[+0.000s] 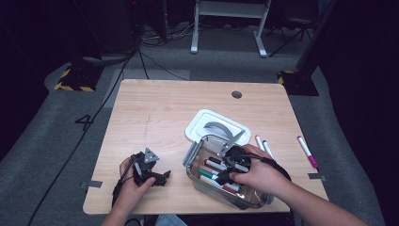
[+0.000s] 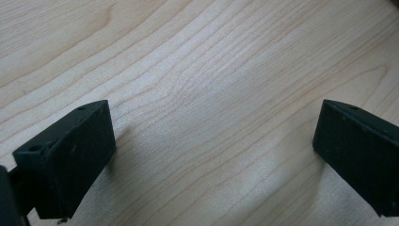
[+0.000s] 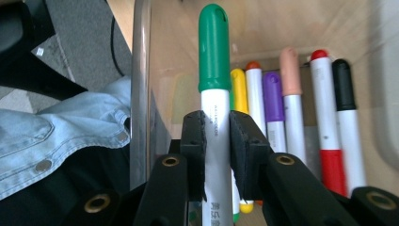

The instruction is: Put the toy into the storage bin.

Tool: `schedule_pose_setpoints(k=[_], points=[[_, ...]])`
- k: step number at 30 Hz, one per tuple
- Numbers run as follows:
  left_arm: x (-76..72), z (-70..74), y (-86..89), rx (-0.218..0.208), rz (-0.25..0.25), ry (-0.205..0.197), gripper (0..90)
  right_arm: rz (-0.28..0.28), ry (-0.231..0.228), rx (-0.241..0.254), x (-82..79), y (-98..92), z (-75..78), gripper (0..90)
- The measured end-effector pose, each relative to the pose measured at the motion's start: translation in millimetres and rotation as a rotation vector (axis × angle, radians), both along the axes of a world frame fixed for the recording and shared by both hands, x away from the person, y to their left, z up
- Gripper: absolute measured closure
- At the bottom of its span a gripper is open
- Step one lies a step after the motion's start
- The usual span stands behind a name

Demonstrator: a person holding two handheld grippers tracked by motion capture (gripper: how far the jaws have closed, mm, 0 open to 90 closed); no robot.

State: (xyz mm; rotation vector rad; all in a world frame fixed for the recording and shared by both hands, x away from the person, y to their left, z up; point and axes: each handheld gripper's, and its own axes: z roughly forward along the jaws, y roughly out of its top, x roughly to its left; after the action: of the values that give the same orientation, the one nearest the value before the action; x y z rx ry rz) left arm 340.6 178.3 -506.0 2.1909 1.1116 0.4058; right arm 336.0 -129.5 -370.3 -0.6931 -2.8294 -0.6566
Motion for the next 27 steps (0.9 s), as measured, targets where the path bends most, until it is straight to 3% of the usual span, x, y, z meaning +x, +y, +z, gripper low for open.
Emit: schedule_pose_setpoints(k=[14, 24, 26, 27], points=[[-0.2, -0.2, -0.3, -0.004, 0.002, 0.002, 0.2, 0.010, 0.106, -0.053, 7.1, 9.9, -35.7, 77.0], [-0.2, -0.2, -0.2, -0.004, 0.002, 0.002, 0.1, 0.012, 0.148, -0.085, 10.9, 12.0, -55.1, 76.8], [-0.2, -0.2, -0.3, -0.005, 0.002, 0.002, 0.2, 0.011, 0.152, -0.082, 11.2, 12.0, -57.6, 73.2], [-0.2, -0.2, -0.2, -0.004, 0.002, 0.002, 0.1, 0.006, 0.133, -0.078, 11.2, 11.9, -58.0, 65.5]])
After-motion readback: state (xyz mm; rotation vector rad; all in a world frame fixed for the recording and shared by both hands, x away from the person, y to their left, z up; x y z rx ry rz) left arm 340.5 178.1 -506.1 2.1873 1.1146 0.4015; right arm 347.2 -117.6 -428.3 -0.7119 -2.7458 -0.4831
